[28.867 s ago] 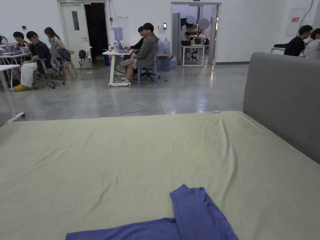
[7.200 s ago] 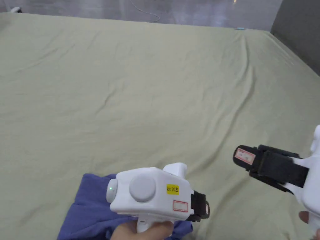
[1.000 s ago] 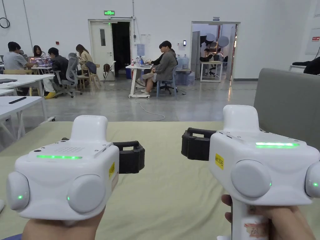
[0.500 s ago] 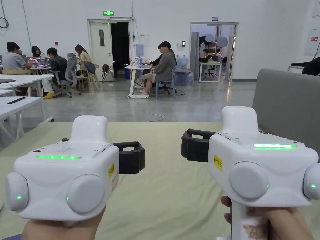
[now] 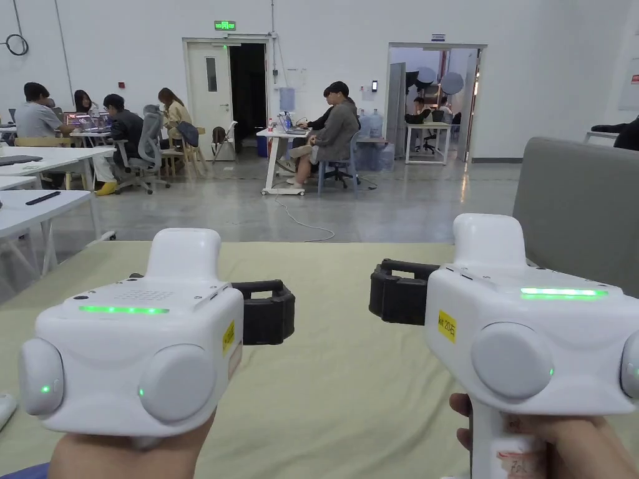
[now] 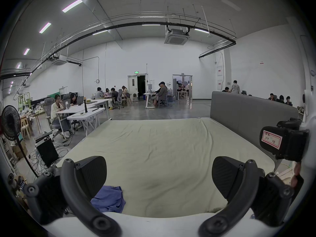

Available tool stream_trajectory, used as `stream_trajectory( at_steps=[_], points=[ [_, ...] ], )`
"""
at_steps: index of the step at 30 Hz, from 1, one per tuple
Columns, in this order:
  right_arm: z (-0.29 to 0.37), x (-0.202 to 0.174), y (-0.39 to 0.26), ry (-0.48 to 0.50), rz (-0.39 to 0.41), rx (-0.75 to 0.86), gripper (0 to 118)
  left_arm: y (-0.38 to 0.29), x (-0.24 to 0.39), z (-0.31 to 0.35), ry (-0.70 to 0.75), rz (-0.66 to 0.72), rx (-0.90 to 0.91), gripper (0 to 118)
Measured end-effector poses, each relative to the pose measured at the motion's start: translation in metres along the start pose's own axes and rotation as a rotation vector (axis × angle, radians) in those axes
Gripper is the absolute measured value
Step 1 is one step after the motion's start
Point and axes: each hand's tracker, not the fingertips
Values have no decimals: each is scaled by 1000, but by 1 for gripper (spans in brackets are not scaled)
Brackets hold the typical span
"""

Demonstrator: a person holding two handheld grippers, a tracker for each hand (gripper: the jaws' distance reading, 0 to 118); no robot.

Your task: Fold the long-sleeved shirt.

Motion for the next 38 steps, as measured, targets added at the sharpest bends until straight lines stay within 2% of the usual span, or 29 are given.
stream_trajectory(
  at_steps=[13, 18, 27, 38],
  points=[
    [-9, 3, 0, -30, -16, -26, 118, 0, -3, 0, 1, -1, 1, 118],
    [-10, 5, 1, -4, -62, -46, 118, 0, -6, -1, 4, 4, -4, 118],
    [-7, -5, -2, 19, -22, -42, 118, -1, -6, -1, -8, 9, -9, 118],
    [-9, -7, -2, 23, -32, -52, 118, -5, -10, -1, -1, 16, -16, 118]
  ],
)
